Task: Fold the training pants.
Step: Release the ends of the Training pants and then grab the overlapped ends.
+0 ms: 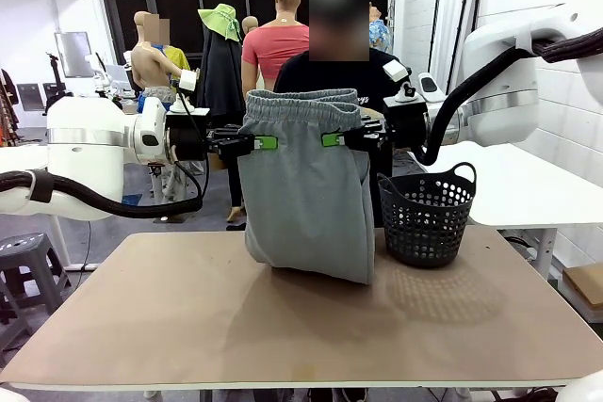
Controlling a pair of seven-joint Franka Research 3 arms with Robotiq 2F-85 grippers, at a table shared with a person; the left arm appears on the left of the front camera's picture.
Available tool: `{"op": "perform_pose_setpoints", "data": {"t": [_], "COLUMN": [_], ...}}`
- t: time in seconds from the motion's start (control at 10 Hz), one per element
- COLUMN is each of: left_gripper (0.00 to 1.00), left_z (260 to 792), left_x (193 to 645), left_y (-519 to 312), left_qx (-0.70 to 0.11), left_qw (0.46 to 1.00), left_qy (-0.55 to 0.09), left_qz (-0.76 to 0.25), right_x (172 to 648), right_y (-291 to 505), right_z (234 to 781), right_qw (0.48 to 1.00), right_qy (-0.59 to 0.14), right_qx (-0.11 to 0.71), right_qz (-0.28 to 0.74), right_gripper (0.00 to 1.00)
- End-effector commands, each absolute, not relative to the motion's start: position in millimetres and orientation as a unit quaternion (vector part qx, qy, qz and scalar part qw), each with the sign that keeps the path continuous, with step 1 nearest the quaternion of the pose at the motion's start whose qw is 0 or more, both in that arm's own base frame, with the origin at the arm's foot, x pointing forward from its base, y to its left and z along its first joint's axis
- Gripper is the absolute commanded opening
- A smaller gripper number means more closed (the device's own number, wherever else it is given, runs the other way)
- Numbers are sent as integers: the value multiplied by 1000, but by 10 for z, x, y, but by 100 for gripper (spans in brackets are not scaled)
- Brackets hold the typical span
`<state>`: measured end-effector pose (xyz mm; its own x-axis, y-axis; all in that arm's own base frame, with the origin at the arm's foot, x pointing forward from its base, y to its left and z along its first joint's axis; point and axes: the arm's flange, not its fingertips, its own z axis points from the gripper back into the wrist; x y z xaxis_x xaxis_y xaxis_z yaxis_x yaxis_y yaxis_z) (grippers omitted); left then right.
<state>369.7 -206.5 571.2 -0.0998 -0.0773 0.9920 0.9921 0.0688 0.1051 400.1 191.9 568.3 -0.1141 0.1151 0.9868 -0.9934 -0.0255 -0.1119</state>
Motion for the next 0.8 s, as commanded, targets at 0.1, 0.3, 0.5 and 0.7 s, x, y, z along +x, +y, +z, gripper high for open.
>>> {"op": "perform_pose_setpoints", "data": {"t": [0.1,0.3,0.5,0.7], "left_gripper": [0,0,0,0], "left_z": [5716,5716,5716,5716], "left_x": [3665,3665,3665,3665], "left_y": [-2066,-2066,-2066,-2066], "left_qx": [-435,-435,-435,-435], "left_qw": [505,505,505,505], "left_qy": [-536,-536,-536,-536], "left_qz": [-518,-518,-518,-518], "right_x": [3993,3993,3993,3993], "right_y": [1916,1916,1916,1916], "right_z": [5700,5700,5700,5700], "right_qw": [490,490,490,490], "right_qy": [-494,-494,-494,-494], "right_qx": [455,455,455,455], "right_qz": [556,556,556,556], "right_gripper": [0,0,0,0]}}
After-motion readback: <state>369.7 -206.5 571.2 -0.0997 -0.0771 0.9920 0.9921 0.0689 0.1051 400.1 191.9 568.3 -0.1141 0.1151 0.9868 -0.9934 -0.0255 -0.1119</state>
